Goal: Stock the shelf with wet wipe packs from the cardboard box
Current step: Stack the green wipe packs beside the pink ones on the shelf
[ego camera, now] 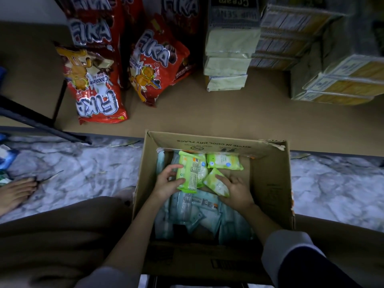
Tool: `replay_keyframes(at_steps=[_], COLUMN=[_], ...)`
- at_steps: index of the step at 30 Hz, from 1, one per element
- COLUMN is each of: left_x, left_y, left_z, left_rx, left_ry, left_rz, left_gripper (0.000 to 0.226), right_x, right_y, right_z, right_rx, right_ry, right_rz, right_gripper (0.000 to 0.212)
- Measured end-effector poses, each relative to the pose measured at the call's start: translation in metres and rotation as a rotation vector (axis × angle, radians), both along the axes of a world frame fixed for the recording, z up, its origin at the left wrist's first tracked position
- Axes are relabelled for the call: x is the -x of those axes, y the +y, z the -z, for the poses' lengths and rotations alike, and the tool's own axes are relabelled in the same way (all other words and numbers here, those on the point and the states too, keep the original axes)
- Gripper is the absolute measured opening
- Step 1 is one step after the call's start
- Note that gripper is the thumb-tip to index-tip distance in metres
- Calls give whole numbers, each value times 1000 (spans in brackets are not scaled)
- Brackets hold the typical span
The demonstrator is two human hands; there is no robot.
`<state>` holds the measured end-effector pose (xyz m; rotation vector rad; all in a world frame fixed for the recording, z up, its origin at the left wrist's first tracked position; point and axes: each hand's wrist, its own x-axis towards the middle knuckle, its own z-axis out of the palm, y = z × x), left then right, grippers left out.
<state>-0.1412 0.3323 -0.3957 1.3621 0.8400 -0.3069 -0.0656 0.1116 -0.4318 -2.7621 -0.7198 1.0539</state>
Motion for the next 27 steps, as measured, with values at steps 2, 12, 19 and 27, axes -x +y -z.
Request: replay_keyframes(at_steps=[2,12,19,27], left_x=[-1,-5,-5,10], left_y=[-3,-18,-26,-30], left_z=[-12,-137,-252,-370], left_rx=[3,-126,-273,-268], left_ry=[-25,-295,-589,-906], left_rz=[28,180,241,236], left_gripper=[42,37,36,38], right_x=[1,1,14,23], right_y=[-5,-20,-32,-37], right_z=[-17,-157,-268,-372], right_rx=[-20,-365,-544,-1025], right_ry=[-17,-303,-574,-901], right_rz=[-30,204,222,251], right_gripper=[68,75,71,50])
